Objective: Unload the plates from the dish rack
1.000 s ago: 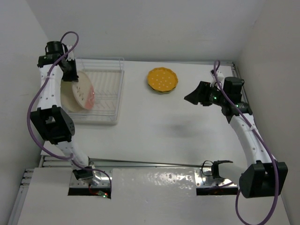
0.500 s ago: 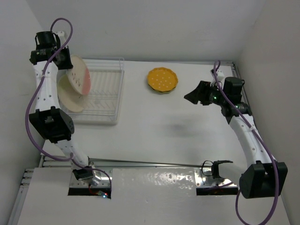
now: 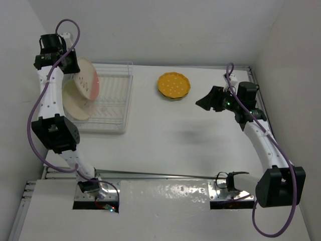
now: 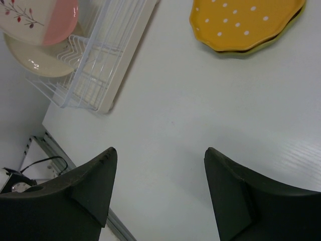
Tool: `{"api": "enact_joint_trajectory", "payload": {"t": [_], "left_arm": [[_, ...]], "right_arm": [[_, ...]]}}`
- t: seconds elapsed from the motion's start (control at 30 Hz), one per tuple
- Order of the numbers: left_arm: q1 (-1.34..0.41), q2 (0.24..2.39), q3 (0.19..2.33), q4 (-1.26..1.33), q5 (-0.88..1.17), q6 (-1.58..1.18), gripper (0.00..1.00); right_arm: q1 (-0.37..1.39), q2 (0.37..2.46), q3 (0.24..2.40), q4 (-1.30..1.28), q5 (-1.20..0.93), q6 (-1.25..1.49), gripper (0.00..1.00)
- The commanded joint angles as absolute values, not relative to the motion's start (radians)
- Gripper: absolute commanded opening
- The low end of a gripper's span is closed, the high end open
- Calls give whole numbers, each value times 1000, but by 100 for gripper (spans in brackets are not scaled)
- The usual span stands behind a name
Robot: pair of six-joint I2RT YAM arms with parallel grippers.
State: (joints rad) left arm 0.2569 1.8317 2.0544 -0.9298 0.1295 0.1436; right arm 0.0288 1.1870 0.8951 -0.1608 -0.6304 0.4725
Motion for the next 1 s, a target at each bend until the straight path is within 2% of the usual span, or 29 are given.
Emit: {"api": "enact_joint_trajectory", "payload": {"t": [0.0,0.3,0.5,0.7,0.8,0.9,0.97], "left_arm": [[232,1746,2054,-772,172,107,0],[190,1747,2105,-744,156,84,0],[163,1761,2236,-755,156,57,0],[129,1770,2332,-732,244,-4,0],[60,1772,2323,-732,279,-14,0],[-21,1778,2277,-735,294,-6,0],[-41,1789,2264,-732,377,-21,0]], "right_arm": [[35,1175,885,-109,-649,471,69],[34,1189,885,-89,-658,482,69],[34,1206,891,-68,-661,500,69],[55,1249,936,-34,-647,515,70],[89,1324,1032,-31,-666,511,73],[150,1443,1220,-35,-702,523,74],[184,1534,1282,12,-718,563,77]]}}
